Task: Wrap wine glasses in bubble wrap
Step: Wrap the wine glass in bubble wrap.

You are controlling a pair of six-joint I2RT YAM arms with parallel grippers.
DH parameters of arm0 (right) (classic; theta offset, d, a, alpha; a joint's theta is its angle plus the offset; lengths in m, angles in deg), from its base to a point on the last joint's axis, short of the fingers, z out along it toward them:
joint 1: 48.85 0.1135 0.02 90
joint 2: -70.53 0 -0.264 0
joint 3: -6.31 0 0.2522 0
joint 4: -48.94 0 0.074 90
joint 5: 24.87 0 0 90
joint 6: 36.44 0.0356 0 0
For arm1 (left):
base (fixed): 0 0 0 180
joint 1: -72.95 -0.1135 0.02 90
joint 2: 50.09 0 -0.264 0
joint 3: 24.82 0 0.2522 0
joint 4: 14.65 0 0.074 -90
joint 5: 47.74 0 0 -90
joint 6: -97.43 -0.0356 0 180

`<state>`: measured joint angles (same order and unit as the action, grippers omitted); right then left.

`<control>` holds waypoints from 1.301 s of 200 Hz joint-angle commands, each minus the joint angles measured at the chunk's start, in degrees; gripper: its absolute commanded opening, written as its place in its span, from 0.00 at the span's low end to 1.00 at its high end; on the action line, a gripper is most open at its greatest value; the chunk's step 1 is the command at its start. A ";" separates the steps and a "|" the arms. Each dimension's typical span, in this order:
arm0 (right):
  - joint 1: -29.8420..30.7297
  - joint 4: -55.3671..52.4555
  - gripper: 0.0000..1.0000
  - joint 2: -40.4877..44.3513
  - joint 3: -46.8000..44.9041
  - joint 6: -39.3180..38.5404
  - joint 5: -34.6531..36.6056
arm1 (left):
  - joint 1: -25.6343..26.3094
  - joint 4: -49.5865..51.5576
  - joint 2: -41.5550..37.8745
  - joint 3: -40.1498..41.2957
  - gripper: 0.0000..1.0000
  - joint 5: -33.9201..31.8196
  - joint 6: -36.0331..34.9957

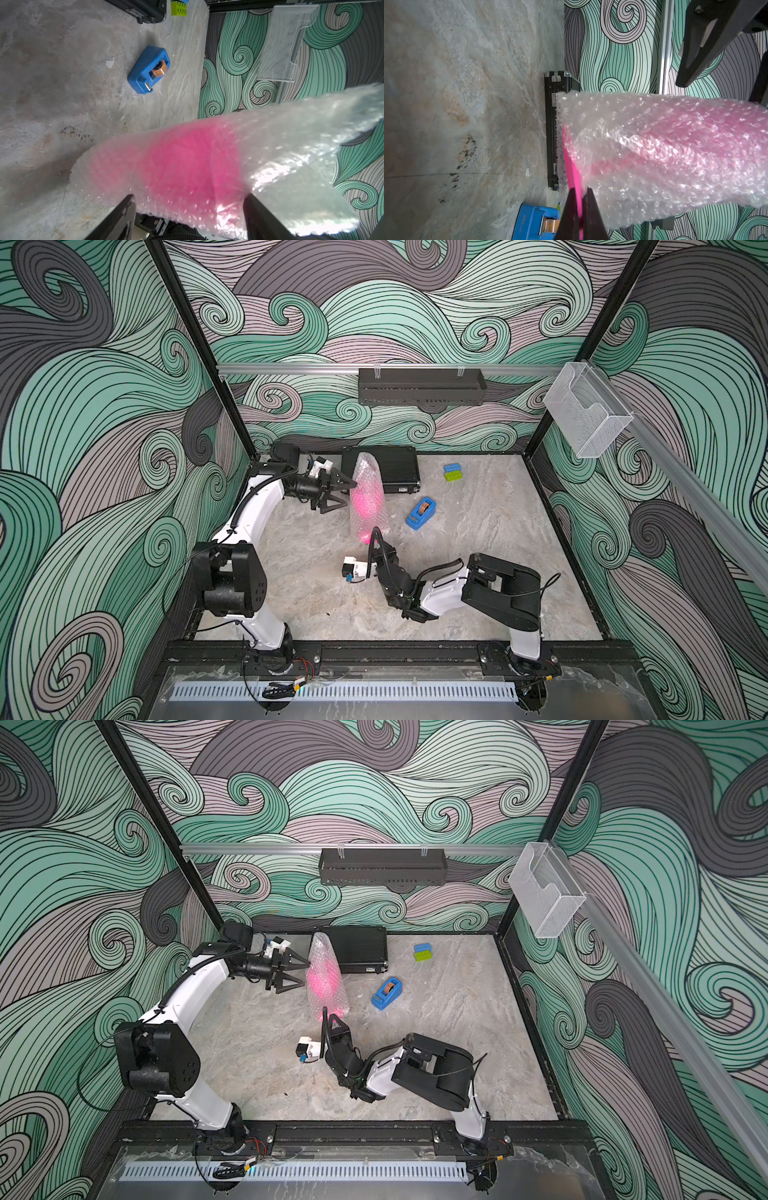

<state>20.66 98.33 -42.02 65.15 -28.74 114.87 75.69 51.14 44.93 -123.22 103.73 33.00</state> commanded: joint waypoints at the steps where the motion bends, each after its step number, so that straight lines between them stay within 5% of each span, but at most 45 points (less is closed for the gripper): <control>1: 0.41 3.44 0.00 -0.84 0.89 -1.63 0.05 | 1.54 5.10 1.02 -1.50 0.73 -2.51 -3.83; 74: -0.09 7.12 0.00 -1.35 2.09 -7.57 -0.31 | 3.00 10.88 -2.16 2.15 0.41 -6.86 -9.10; 101: 0.09 9.49 0.00 -1.68 2.57 -10.52 -0.38 | 3.41 10.80 -1.13 1.54 0.18 -8.06 -9.41; 166: 2.08 10.30 0.00 -1.79 3.19 -13.56 -0.53 | 4.81 13.86 0.19 -0.73 0.00 -13.65 -13.99; 195: 3.63 10.04 0.49 -1.11 2.29 -13.86 -0.22 | 4.64 14.91 0.63 -3.19 0.00 -17.51 -15.46; 215: 5.80 -1.47 0.65 4.40 -1.00 -4.34 0.03 | 4.64 16.09 1.09 -6.60 0.00 -21.01 -17.58; 237: 7.98 -29.70 0.73 17.19 -3.24 18.03 -1.65 | 4.30 16.95 1.87 -10.20 0.00 -23.30 -19.45; 260: 6.88 -57.93 0.76 32.38 -2.73 40.53 -13.29 | 4.20 17.21 2.63 -13.00 0.00 -25.16 -21.02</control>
<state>28.77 70.44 -22.51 61.79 -16.39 111.74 79.80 65.57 46.63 -132.27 81.55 15.49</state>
